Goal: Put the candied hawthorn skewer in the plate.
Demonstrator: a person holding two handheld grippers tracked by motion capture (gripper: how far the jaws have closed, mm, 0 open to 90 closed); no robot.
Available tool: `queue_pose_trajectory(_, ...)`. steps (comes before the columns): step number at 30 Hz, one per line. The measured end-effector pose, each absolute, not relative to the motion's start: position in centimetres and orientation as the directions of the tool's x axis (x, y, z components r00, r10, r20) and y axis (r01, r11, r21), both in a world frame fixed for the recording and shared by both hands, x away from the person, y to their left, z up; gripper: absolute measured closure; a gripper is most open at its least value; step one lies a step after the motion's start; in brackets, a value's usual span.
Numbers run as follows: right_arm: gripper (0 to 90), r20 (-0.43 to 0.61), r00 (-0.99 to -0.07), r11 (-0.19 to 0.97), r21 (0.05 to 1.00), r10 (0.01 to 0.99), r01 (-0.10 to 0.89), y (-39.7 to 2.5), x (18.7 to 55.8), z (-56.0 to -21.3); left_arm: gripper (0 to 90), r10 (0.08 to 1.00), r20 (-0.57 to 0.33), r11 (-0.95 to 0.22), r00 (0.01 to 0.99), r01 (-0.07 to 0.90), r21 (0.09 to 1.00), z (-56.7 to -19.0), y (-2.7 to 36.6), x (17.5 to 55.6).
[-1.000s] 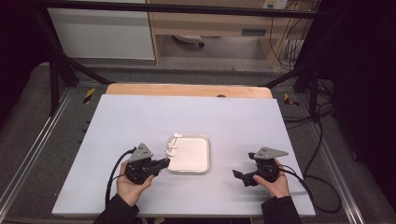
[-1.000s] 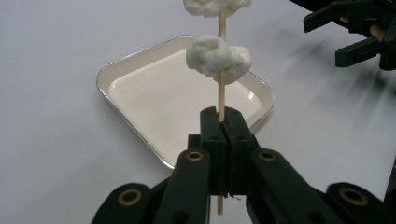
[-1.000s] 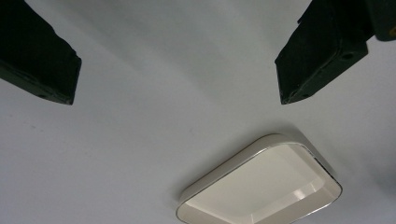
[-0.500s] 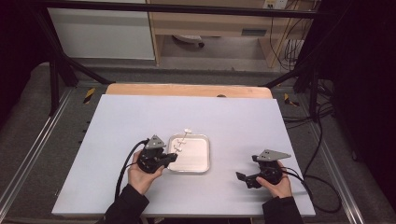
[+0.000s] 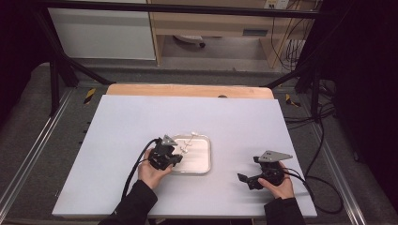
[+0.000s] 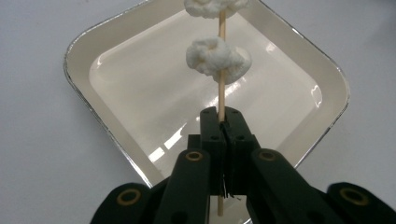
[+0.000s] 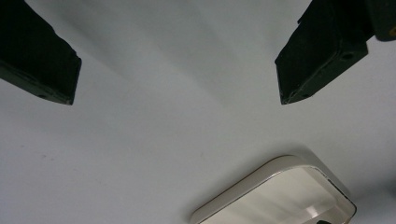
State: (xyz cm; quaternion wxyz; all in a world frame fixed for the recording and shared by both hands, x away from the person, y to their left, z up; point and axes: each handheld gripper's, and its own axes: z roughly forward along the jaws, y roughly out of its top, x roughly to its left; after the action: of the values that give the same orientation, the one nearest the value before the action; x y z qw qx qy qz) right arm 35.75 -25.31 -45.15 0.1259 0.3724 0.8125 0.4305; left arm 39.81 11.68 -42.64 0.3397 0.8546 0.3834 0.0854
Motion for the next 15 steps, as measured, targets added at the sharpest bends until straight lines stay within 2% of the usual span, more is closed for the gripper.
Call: queue_pose_trajectory(15, 0.7, 0.122, -0.689, 0.346, 0.794, 0.715, 0.5, -25.29, 35.7, -45.13, 87.3, 0.718, -0.043, -0.539, 0.694, 0.594, 0.597, -43.42, 10.84, 39.72)
